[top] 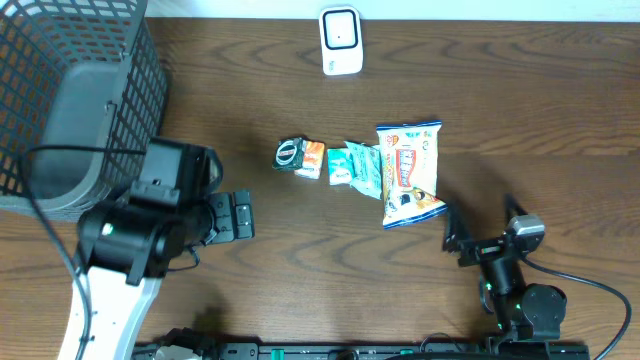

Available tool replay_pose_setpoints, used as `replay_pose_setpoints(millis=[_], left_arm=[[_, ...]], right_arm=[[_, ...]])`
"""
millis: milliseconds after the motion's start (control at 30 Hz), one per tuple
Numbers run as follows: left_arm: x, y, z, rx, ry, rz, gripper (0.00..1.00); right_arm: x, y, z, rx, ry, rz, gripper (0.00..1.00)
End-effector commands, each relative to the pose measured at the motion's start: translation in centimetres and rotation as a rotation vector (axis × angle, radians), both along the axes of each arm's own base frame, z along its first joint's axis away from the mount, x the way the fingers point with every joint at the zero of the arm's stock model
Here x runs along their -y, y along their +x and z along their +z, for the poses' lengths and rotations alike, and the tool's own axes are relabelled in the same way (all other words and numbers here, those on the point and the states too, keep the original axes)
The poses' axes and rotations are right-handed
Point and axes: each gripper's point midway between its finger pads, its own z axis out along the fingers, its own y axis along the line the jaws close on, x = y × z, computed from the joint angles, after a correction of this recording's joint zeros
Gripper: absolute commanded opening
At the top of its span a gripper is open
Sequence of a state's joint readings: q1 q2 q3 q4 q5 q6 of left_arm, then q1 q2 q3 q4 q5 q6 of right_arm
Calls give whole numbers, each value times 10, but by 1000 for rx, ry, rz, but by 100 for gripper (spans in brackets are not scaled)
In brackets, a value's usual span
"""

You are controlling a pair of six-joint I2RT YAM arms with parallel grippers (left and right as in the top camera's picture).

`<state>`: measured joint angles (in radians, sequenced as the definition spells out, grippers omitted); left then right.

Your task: Scan the item barcode

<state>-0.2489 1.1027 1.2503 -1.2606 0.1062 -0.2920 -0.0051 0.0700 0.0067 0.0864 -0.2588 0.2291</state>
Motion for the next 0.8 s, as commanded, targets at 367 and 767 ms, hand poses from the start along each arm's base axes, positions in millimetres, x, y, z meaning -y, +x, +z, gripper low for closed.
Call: replay_pose_setpoints(millis=[367,767], left_arm=[[4,14,-36,-164,30,10,98],[4,14,-37,-169,31,10,98]], right_arm=[[-33,-20,53,-21,628,289,99],[-24,-59,158,380,547,335,99]])
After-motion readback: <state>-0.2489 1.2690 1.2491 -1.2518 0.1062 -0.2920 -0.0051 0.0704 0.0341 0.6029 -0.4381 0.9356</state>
